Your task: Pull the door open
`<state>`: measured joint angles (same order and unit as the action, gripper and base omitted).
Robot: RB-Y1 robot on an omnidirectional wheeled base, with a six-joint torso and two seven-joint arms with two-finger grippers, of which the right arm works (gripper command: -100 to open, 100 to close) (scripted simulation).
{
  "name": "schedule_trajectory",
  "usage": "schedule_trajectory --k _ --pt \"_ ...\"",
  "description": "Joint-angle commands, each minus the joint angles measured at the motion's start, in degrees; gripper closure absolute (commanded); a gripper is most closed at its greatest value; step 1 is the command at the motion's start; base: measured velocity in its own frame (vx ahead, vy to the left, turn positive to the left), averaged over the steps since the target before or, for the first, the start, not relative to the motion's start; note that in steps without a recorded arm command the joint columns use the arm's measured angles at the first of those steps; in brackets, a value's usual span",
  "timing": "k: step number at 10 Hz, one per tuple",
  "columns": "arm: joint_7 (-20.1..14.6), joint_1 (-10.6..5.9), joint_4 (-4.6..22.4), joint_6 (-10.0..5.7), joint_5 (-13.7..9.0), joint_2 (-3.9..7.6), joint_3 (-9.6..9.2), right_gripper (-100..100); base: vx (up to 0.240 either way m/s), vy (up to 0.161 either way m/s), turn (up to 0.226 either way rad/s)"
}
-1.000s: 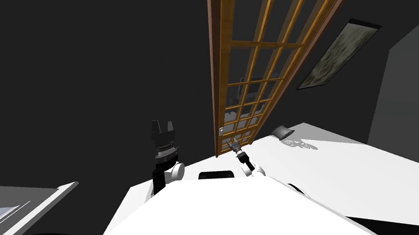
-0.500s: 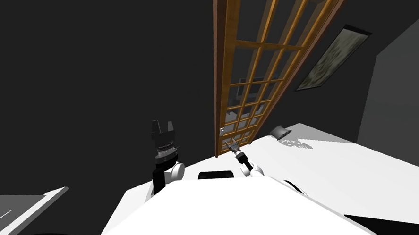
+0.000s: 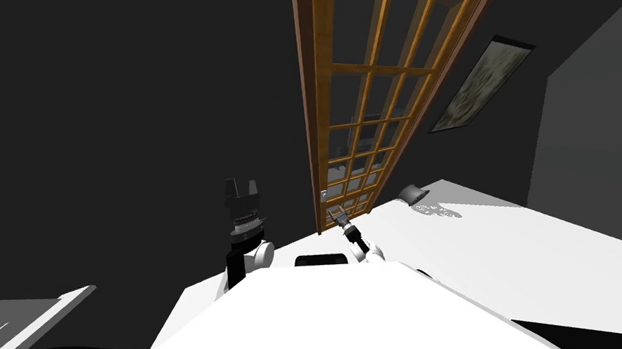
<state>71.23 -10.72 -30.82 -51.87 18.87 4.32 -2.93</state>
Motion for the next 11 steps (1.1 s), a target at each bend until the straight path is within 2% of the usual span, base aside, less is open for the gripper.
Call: schedule_trajectory --k 1,2,4,5,6,8,10,11 --pt "0.74 -1.09 2.75 -1.41 -0.12 -0.30 0.21 -100 0.012 0.021 0.011" --pt "1.03 -1.22 2.87 -1.32 0.06 -0.75 0.03 -100 0.013 0.019 -0.053" --pt "2.41 -1.83 3.42 -0.92 0.94 -3.08 -0.84 -100 0.084 0.013 -0.256" --pt "2.41 -1.83 3.42 -0.92 0.94 -3.08 -0.84 -100 0.110 0.020 -0.086" --pt "3.01 -2.10 3.66 -0.74 1.32 -4.25 -1.22 -100 0.175 0.015 -0.272" --pt "3.42 -2.28 3.83 -0.62 1.58 -5.13 -1.48 -100 0.182 0.034 -0.164" --pt "3.42 -2.28 3.83 -0.62 1.58 -5.13 -1.48 -100 0.073 0.017 -0.015" --pt "3.75 -2.43 3.96 -0.53 1.79 -5.89 -1.69 -100 0.114 0.031 -0.184"
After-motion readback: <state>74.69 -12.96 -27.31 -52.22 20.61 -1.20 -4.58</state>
